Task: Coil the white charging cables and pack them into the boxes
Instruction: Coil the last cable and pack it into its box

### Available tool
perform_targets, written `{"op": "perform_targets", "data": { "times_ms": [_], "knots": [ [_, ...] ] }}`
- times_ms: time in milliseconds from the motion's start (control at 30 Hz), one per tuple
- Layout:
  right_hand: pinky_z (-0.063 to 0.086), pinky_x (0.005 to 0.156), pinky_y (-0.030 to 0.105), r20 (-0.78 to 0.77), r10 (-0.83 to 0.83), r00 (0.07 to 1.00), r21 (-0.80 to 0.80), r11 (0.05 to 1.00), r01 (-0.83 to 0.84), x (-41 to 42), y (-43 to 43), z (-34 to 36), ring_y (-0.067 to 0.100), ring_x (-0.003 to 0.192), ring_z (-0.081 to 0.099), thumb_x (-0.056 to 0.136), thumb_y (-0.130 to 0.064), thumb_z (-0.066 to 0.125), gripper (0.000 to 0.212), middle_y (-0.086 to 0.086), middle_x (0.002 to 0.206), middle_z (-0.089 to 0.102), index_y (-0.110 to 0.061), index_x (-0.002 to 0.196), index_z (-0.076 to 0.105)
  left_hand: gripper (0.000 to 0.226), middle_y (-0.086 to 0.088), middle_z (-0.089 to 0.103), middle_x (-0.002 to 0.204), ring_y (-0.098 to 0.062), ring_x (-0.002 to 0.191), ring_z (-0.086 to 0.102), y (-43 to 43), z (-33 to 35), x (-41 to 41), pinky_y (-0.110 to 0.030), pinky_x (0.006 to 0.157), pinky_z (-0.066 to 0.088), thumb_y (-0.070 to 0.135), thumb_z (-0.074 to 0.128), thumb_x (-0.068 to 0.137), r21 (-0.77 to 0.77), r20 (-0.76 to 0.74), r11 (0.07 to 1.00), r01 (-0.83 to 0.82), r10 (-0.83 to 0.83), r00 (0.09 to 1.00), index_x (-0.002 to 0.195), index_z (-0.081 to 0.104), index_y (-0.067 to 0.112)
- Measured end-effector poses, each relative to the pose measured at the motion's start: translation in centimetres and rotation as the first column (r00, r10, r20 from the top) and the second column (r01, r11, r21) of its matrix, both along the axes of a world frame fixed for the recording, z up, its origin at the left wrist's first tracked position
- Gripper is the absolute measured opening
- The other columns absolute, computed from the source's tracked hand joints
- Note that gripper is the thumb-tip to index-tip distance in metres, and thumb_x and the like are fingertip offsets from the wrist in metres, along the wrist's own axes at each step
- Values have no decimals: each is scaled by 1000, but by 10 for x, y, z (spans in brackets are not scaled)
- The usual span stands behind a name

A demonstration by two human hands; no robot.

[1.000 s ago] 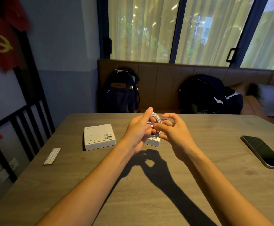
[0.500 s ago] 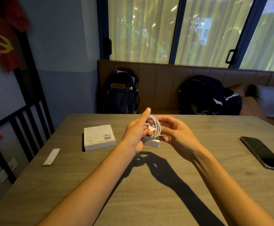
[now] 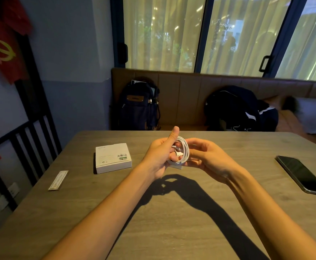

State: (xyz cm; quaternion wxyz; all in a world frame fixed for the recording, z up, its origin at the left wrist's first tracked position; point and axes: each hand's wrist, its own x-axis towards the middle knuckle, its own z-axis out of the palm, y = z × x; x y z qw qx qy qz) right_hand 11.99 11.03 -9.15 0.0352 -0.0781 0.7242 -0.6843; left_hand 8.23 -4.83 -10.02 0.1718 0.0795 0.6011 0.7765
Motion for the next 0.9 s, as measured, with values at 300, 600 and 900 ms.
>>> {"op": "perform_targets", "data": {
  "times_ms": [300, 600, 900],
  "knots": [
    [61, 83, 36, -50, 19, 999, 103, 995, -14, -1, 2, -4, 27, 97, 74, 79, -23, 71, 38, 10, 103, 76, -8, 113, 68, 65, -13, 71, 82, -41, 87, 58, 0, -6, -2, -43, 69, 65, 56, 66, 88, -36, -93, 999, 10, -13, 996, 113, 59, -4],
    [61, 76, 29, -62, 96, 993, 223, 972, -79, 2, 6, -5, 24, 95, 75, 92, -21, 64, 24, 5, 103, 77, -15, 114, 70, 63, -8, 67, 73, -11, 42, 50, 4, -12, -2, -29, 61, 48, 52, 66, 90, -114, -182, 993, 24, -44, 982, 111, 58, -7],
    [63, 75, 32, -180, -19, 983, 326, 942, 78, -10, 7, 0, 21, 90, 75, 101, -21, 54, 18, 6, 99, 74, -11, 110, 66, 21, 0, 62, 64, -8, 45, 54, -8, -4, -5, -33, 68, 54, 30, 56, 104, -101, -214, 981, 167, -185, 959, 104, 55, 8]
  ]
}}
